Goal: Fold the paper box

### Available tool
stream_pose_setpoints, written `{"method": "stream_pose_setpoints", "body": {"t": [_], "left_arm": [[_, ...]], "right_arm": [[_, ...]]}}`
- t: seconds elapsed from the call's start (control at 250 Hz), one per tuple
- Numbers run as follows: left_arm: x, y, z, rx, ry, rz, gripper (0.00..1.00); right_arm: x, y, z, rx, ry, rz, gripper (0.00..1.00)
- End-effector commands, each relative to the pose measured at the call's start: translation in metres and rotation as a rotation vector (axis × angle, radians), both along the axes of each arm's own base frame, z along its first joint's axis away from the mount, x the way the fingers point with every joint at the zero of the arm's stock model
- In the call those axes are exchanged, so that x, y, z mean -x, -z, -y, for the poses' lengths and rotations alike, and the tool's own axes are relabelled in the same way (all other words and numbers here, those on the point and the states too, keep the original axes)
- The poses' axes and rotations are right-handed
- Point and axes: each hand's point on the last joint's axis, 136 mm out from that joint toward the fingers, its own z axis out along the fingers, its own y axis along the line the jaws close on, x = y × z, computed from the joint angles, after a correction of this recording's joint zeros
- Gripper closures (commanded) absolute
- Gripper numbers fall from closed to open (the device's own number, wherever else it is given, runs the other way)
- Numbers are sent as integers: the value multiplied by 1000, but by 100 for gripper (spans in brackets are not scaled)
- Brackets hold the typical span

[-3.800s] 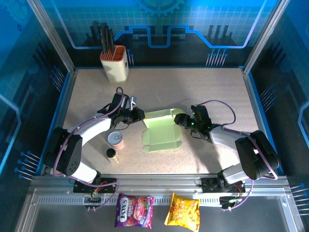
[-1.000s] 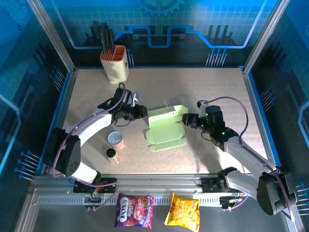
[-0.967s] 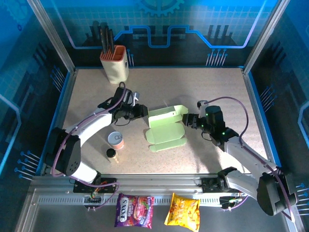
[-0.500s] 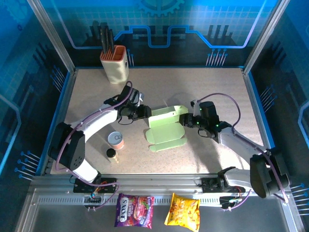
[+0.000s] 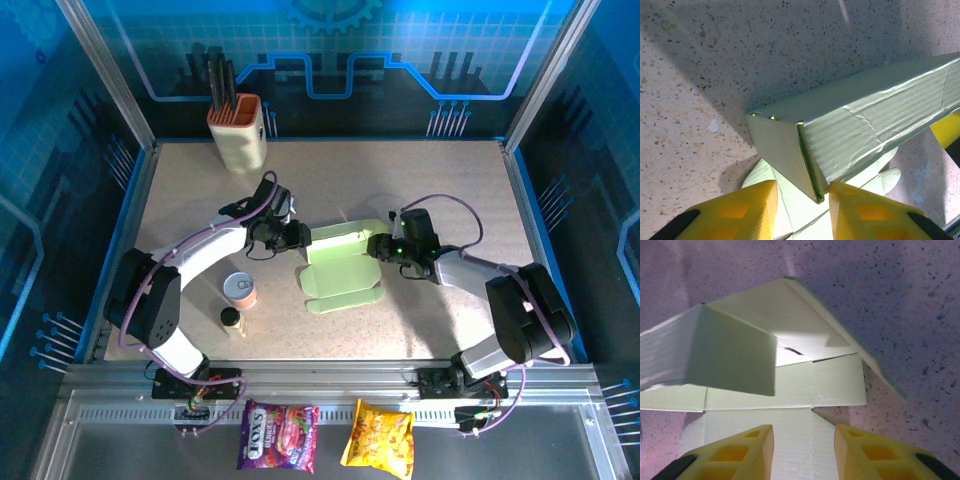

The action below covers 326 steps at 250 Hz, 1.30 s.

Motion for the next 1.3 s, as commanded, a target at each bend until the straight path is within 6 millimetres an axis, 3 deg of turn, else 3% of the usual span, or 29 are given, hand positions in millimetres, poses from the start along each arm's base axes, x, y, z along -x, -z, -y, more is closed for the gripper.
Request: {"method": "stream_pose_setpoints", "body": {"t": [0.0,0.392,0.723,1.083,1.299], "left_arm": [[9,15,-4,-44,16,-30,67],[11,17,-5,-49,18,-33,68],[11,16,-6,-48,15,-30,69],[12,15,-6,-49,20,-31,69],[11,16,-5,-45,22,-34,69]], "right_arm": [[-19,-7,1,-30,47,32,62],[-22,24,13,8,123,-13,54],[-30,31,4,-53,120,-7,52],[-30,13,-5,-130,94,27,67],[-30,0,-23,-218,27,48,71]]}}
